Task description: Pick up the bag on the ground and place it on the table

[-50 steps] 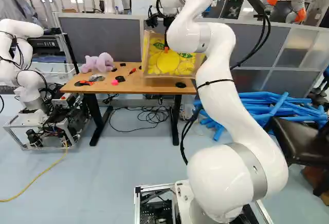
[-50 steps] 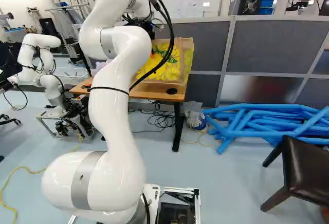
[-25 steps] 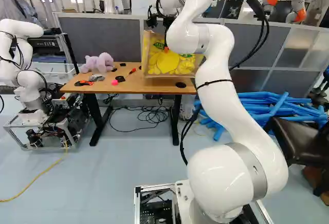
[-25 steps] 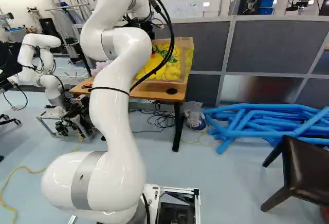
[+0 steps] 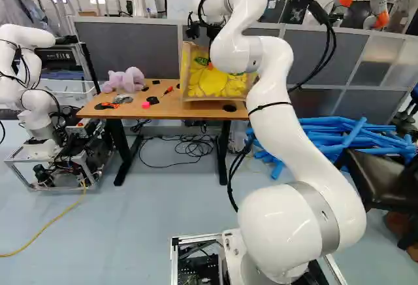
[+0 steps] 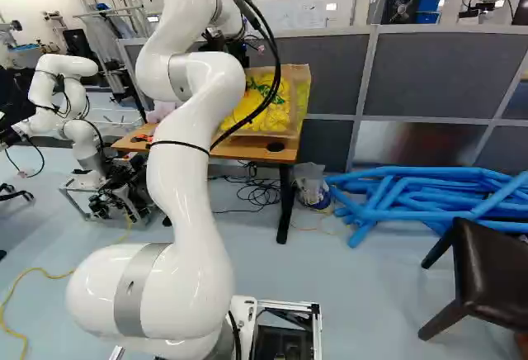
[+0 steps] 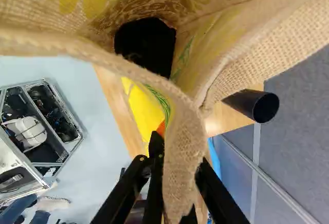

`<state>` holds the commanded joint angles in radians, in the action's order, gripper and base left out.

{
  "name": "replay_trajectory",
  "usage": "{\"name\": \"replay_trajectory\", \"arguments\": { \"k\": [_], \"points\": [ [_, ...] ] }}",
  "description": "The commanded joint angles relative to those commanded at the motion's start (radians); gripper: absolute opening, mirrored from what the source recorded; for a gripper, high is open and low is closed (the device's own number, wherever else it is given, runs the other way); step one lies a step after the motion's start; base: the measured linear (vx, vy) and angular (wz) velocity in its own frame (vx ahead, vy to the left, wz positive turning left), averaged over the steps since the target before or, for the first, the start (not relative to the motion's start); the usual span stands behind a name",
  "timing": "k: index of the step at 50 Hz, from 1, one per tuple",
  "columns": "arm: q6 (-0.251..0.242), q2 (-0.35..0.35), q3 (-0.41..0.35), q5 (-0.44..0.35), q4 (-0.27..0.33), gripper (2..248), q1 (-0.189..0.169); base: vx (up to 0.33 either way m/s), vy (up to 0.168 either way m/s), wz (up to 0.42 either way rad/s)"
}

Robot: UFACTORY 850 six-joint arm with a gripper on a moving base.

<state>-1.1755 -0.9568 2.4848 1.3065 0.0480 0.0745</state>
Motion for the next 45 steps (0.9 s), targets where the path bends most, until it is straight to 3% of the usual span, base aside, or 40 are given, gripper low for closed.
{"name": "replay_trajectory", "arguments": {
  "k": [45],
  "points": [
    [0.0, -0.107, 0.037, -0.037, 0.0, 23, 0.027, 0.0, 0.0, 0.0]
  ]
}}
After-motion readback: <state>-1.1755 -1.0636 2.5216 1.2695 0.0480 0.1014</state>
